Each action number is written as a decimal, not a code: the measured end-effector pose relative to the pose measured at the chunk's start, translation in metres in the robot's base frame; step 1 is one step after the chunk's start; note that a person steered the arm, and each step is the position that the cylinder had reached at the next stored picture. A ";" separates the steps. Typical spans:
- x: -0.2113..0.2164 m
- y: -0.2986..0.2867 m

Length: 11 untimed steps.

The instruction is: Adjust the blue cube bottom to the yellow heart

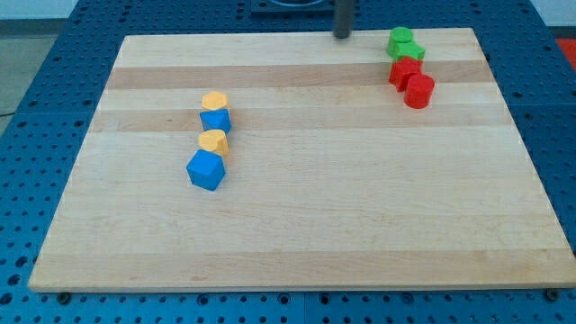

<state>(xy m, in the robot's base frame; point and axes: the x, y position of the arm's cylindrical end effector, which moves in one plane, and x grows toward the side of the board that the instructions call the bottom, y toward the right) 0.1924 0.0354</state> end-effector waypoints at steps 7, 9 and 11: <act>0.291 -0.241; 0.295 -0.203; 0.296 -0.179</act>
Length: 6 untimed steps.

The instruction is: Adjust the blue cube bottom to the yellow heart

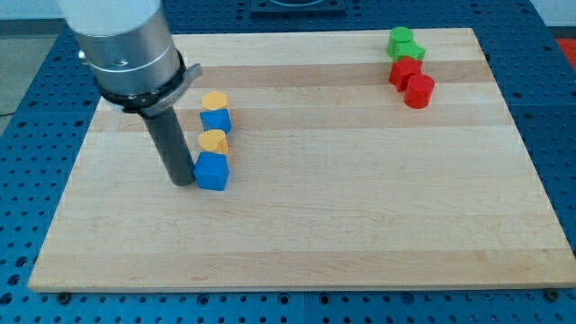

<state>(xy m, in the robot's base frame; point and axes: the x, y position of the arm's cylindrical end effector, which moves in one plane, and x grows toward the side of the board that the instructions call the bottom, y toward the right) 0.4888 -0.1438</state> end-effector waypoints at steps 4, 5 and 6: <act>0.051 0.056; 0.043 0.056; 0.025 0.054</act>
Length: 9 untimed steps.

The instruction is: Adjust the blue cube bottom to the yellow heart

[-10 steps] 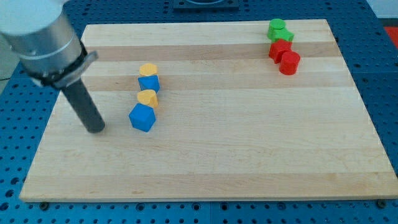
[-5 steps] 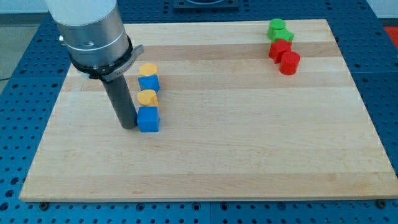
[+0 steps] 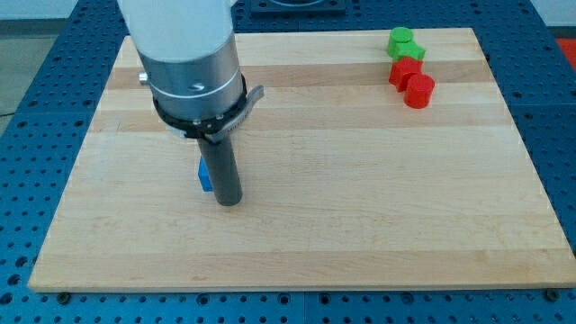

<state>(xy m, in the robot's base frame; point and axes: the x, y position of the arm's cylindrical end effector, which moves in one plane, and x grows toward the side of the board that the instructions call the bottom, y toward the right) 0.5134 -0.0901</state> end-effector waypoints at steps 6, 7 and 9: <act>-0.003 0.018; -0.003 0.017; -0.003 0.000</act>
